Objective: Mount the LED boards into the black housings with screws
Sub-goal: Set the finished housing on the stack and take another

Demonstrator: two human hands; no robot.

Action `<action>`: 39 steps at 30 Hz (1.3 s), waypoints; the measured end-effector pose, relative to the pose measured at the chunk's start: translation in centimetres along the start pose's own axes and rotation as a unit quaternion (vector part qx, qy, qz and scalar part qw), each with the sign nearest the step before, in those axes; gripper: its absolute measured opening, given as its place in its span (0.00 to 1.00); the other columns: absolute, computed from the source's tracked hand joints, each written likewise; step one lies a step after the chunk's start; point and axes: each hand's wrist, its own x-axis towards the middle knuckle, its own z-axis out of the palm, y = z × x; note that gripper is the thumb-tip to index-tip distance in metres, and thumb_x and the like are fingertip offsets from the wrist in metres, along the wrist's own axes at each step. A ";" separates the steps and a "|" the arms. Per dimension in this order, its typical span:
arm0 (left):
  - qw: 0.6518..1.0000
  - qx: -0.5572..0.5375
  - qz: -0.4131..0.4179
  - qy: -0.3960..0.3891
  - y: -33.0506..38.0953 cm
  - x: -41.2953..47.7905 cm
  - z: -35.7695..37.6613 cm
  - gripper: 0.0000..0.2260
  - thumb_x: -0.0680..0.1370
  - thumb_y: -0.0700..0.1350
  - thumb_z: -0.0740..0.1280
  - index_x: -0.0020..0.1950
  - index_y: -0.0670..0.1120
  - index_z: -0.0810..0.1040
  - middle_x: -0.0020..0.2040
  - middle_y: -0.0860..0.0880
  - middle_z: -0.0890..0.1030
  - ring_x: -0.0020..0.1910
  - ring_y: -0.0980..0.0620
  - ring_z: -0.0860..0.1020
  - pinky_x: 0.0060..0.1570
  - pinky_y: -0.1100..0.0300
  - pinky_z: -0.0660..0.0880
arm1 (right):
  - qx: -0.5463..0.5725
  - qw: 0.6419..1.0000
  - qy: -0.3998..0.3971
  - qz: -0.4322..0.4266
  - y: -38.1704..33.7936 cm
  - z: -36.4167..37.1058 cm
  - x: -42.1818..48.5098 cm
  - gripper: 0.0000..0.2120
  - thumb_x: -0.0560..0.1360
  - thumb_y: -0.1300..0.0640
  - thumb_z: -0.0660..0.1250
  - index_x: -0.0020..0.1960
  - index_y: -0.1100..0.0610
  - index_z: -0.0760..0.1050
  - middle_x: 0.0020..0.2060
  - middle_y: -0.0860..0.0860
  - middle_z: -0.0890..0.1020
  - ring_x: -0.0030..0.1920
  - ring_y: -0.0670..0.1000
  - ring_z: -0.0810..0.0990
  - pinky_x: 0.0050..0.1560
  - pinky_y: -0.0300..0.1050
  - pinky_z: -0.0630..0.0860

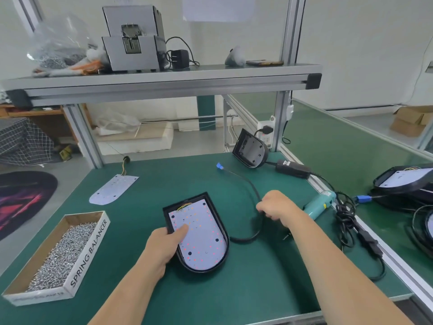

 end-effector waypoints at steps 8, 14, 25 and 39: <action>0.999 0.028 0.004 -0.032 1.2 -0.6 3.3 0.17 0.77 0.51 0.71 0.54 0.36 0.80 0.36 0.46 0.73 0.26 0.52 0.61 0.27 0.63 0.59 | 0.080 0.984 -0.073 -0.140 -0.2 2.2 -5.6 0.27 0.75 0.33 0.65 0.49 0.59 0.78 0.38 0.48 0.78 0.36 0.48 0.71 0.37 0.42 0.68; 0.994 0.003 0.017 -0.111 1.7 -1.5 5.1 0.20 0.76 0.56 0.71 0.50 0.37 0.80 0.38 0.46 0.72 0.30 0.52 0.60 0.28 0.62 0.58 | 0.058 0.982 -0.021 -0.180 0.4 0.9 -6.5 0.15 0.73 0.51 0.73 0.37 0.54 0.68 0.34 0.46 0.71 0.35 0.48 0.66 0.35 0.43 0.63; 0.984 -0.123 -0.038 -0.121 0.8 -0.8 4.3 0.09 0.82 0.30 0.55 0.57 0.29 0.74 0.52 0.29 0.80 0.48 0.38 0.82 0.49 0.53 0.75 | 0.326 0.918 0.193 -0.120 5.8 -7.8 -6.1 0.12 0.74 0.62 0.70 0.40 0.68 0.70 0.35 0.53 0.68 0.38 0.50 0.64 0.41 0.46 0.61; 0.964 -0.184 -0.056 -0.185 0.5 0.0 4.1 0.16 0.78 0.23 0.46 0.55 0.28 0.71 0.54 0.26 0.75 0.48 0.32 0.79 0.66 0.46 0.71 | 0.318 0.764 0.560 0.044 17.2 -21.1 -5.6 0.08 0.78 0.56 0.66 0.50 0.60 0.71 0.44 0.56 0.78 0.43 0.58 0.74 0.41 0.48 0.66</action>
